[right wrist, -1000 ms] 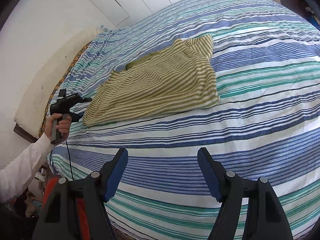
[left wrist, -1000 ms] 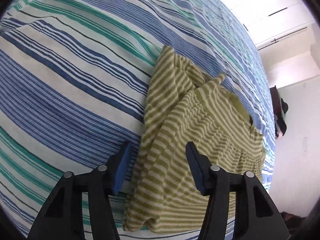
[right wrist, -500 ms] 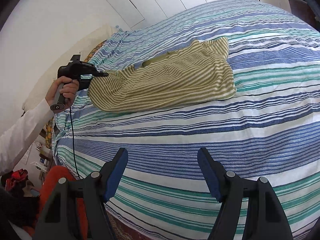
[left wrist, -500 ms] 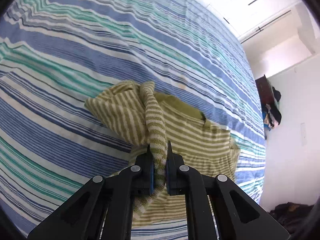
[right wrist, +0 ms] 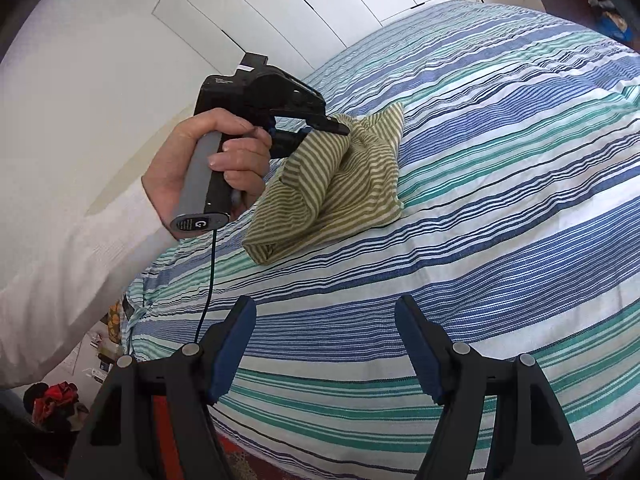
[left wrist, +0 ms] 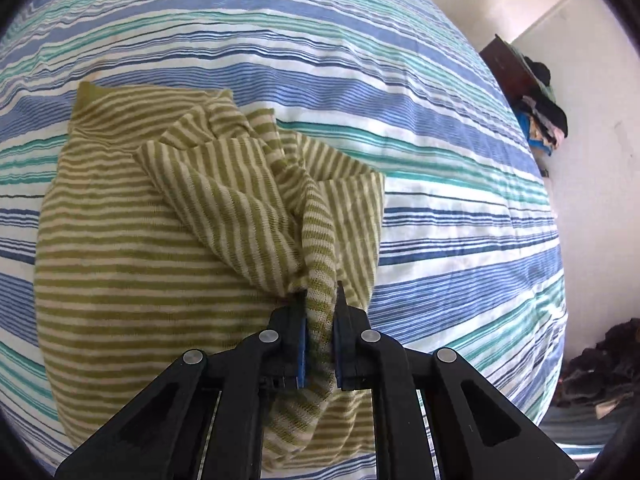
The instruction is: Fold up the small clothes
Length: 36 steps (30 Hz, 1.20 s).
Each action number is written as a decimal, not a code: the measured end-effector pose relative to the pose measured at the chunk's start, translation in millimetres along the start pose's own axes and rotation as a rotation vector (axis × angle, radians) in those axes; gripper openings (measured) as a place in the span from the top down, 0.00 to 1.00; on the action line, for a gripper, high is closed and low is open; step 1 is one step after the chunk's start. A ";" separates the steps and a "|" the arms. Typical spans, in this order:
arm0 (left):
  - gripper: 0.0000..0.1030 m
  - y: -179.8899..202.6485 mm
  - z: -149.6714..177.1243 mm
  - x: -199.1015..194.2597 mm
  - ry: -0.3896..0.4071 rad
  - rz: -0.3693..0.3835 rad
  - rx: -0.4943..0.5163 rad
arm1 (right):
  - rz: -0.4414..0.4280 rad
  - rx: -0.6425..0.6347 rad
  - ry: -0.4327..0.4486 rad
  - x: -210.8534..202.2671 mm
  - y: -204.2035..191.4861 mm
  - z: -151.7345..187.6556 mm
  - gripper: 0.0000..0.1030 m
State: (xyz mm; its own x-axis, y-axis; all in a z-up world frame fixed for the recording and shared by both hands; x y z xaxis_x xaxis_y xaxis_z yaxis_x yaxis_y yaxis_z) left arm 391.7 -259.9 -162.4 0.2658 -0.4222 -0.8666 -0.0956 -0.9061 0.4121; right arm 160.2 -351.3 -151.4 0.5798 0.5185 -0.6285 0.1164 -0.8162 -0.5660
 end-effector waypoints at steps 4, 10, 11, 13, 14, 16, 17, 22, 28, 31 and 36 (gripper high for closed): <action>0.54 17.2 6.5 -16.0 -0.019 0.042 0.074 | 0.009 0.006 -0.001 3.5 4.3 -1.2 0.30; 0.28 -32.1 3.7 -126.1 0.227 0.011 0.121 | 0.019 0.055 0.015 1.8 16.6 -12.9 0.30; 0.28 -50.2 7.6 -136.7 0.257 -0.043 0.127 | 0.004 0.060 0.011 4.2 14.3 -16.6 0.30; 0.28 -88.8 23.0 -145.5 0.275 -0.148 0.135 | -0.031 0.037 0.007 11.7 2.2 -30.4 0.30; 0.28 -107.2 34.4 -145.6 0.267 -0.186 0.134 | -0.044 0.013 0.004 17.5 -6.2 -39.9 0.30; 0.28 -134.0 57.1 -133.9 0.221 -0.227 0.121 | -0.078 -0.019 -0.030 39.3 -23.3 -58.9 0.30; 0.28 -143.8 67.0 -127.5 0.203 -0.237 0.113 | -0.064 -0.020 -0.062 55.0 -28.2 -66.6 0.30; 0.29 -152.6 94.7 -108.5 0.170 -0.263 0.129 | 0.160 0.040 -0.128 129.3 -5.8 -96.9 0.93; 0.28 -138.2 113.1 -116.3 0.211 -0.211 0.185 | 0.182 0.235 -0.121 108.8 48.3 -87.4 0.91; 0.28 -131.7 110.2 -117.2 0.245 -0.220 0.203 | 0.189 0.298 -0.177 122.0 64.7 -76.3 0.91; 0.28 -106.3 85.7 -112.5 0.310 -0.161 0.232 | 0.291 0.158 -0.170 100.4 52.4 -91.3 0.67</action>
State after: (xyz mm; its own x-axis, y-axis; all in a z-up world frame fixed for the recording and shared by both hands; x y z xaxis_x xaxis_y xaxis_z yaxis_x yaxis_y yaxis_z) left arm 289.7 -118.4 -132.8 0.5675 -0.2784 -0.7749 -0.2332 -0.9569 0.1730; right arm 298.2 -365.3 -195.4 0.4262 0.3160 -0.8477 -0.1671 -0.8934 -0.4170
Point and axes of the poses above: each gripper's, at about its wrist camera, not at the fingertips, and x roughly the way its jaws point, y to its right, z to its underside, the point moved 7 cm from there along x, roughly the way its jaws point, and after that the axes turned 6 degrees about z, right-handed, at the moved point
